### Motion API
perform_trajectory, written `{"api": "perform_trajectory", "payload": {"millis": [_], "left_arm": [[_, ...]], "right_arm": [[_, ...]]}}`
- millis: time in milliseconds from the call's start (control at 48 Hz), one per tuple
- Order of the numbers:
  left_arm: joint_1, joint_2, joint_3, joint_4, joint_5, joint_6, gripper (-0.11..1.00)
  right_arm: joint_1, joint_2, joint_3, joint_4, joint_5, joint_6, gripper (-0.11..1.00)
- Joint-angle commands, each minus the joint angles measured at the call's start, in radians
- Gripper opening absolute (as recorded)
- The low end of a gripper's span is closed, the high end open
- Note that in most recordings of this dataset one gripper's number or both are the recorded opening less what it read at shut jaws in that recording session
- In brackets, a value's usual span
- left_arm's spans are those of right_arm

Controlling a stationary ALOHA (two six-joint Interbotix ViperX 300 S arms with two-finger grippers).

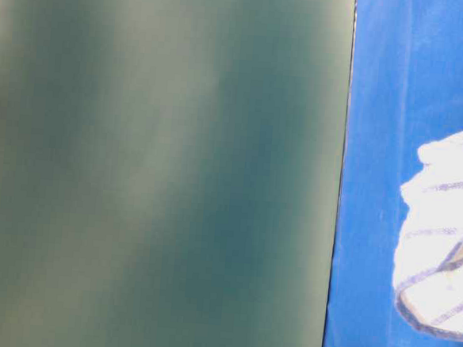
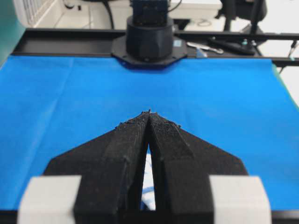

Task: Hand over the towel.
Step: 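Move the left gripper toward the white blue-striped towel, then close the left gripper on the towel's left side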

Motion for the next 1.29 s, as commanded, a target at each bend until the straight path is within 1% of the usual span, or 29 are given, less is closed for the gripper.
{"api": "perform_trajectory", "payload": {"millis": [0, 104, 229, 354, 500, 521, 563, 646, 667, 771, 813, 855, 897, 1043, 1272], "left_arm": [[0.008, 0.009, -0.025, -0.020, -0.014, 0.000, 0.00], [0.009, 0.021, -0.025, -0.026, -0.034, 0.000, 0.00], [0.018, 0.069, -0.031, -0.026, -0.066, 0.000, 0.00], [0.041, 0.158, -0.049, -0.026, -0.086, -0.002, 0.00], [0.054, 0.299, -0.107, -0.028, -0.097, -0.008, 0.02], [0.054, 0.318, -0.117, -0.028, -0.097, -0.009, 0.04], [0.055, 0.359, -0.135, -0.028, -0.098, -0.014, 0.13], [0.057, 0.457, -0.178, -0.028, -0.091, -0.026, 0.34], [0.057, 0.479, -0.189, -0.028, -0.086, -0.031, 0.42], [0.057, 0.592, -0.247, -0.028, -0.054, -0.051, 0.72], [0.057, 0.634, -0.268, -0.028, -0.035, -0.057, 0.82], [0.057, 0.678, -0.290, -0.028, -0.012, -0.057, 0.89], [0.057, 0.735, -0.314, -0.028, 0.015, -0.058, 0.92], [0.057, 0.871, -0.379, -0.028, 0.078, -0.072, 0.91], [0.057, 1.055, -0.451, -0.028, 0.092, -0.084, 0.91]], "right_arm": [[-0.003, 0.006, -0.038, 0.002, -0.009, 0.000, 0.00], [-0.006, 0.006, -0.051, 0.002, -0.002, -0.002, 0.00], [-0.015, 0.008, -0.060, 0.000, 0.020, -0.003, 0.00], [-0.026, 0.008, -0.058, 0.000, 0.041, 0.002, 0.00], [-0.028, 0.014, -0.057, 0.000, 0.051, 0.003, 0.00], [-0.028, 0.015, -0.057, 0.000, 0.054, 0.006, 0.00], [-0.028, 0.017, -0.057, 0.000, 0.058, 0.006, 0.00], [-0.028, 0.020, -0.055, 0.000, 0.061, 0.009, 0.00], [-0.028, 0.021, -0.055, 0.000, 0.063, 0.009, 0.00], [-0.028, 0.026, -0.055, 0.002, 0.066, 0.011, 0.00], [-0.028, 0.028, -0.052, 0.002, 0.064, 0.011, 0.00], [-0.028, 0.031, -0.052, 0.003, 0.064, 0.011, 0.00], [-0.028, 0.032, -0.051, 0.003, 0.066, 0.011, 0.00], [-0.028, 0.048, -0.049, 0.003, 0.069, 0.011, 0.00], [-0.028, 0.072, -0.044, 0.003, 0.069, 0.011, 0.00]]}}
